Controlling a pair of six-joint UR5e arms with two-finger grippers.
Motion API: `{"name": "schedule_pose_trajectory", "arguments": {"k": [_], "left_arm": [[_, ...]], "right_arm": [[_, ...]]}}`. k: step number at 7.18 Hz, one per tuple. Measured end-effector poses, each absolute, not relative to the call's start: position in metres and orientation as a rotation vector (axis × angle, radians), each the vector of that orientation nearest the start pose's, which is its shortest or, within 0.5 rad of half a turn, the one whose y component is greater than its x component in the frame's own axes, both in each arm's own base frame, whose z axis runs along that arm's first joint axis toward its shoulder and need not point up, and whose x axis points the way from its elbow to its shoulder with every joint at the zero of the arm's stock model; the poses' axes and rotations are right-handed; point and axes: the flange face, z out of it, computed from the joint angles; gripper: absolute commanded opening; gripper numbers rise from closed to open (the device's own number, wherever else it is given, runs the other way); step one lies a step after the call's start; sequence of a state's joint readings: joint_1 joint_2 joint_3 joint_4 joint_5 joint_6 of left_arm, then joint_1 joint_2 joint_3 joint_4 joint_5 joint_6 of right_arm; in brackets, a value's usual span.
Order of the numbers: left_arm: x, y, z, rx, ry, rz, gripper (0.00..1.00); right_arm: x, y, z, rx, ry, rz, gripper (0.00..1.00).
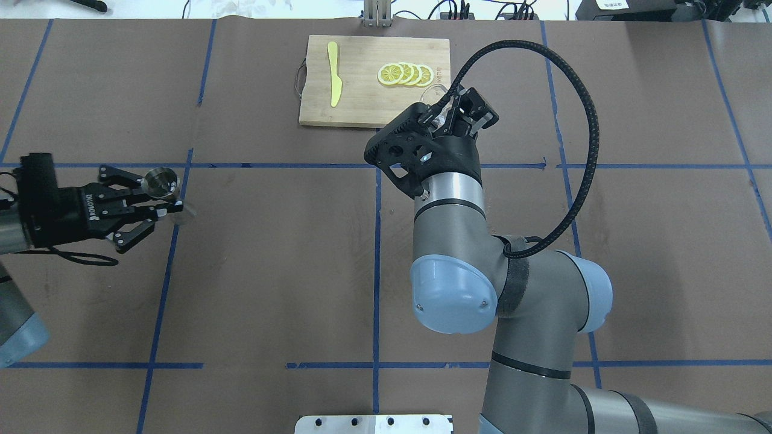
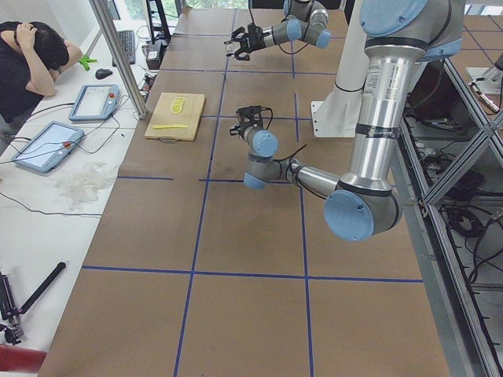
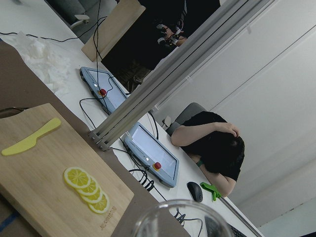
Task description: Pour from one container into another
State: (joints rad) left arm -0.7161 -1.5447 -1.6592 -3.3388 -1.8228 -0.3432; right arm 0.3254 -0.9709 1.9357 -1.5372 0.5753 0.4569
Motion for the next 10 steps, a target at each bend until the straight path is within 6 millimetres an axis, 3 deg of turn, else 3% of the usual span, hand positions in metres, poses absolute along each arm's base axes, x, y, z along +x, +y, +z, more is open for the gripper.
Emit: {"name": "schedule_pose_trajectory", "arguments": {"k": [3,5,7,10], "left_arm": [[0.205,-0.342,0.493,1.423,1.216,0.289,0.0],[0.19,-0.329,0.507,1.403,1.239,0.212,0.0],[0.199,-0.316,0.51,1.363,1.313,0.158,0.0],[0.236,-0.278,0.52,1.283,1.383,-0.038,0.0]], "right_arm": [[-0.464,-0.385,0.139,1.269,-0.082,-0.186,0.0],[-0.464,-0.385,0.14,1.268,-0.081,-0.186,0.0],[-0.464,-0.385,0.14,1.268,-0.082,-0.185,0.0],[-0.464,-0.385,0.141,1.268,-0.082,-0.186,0.0]]}}
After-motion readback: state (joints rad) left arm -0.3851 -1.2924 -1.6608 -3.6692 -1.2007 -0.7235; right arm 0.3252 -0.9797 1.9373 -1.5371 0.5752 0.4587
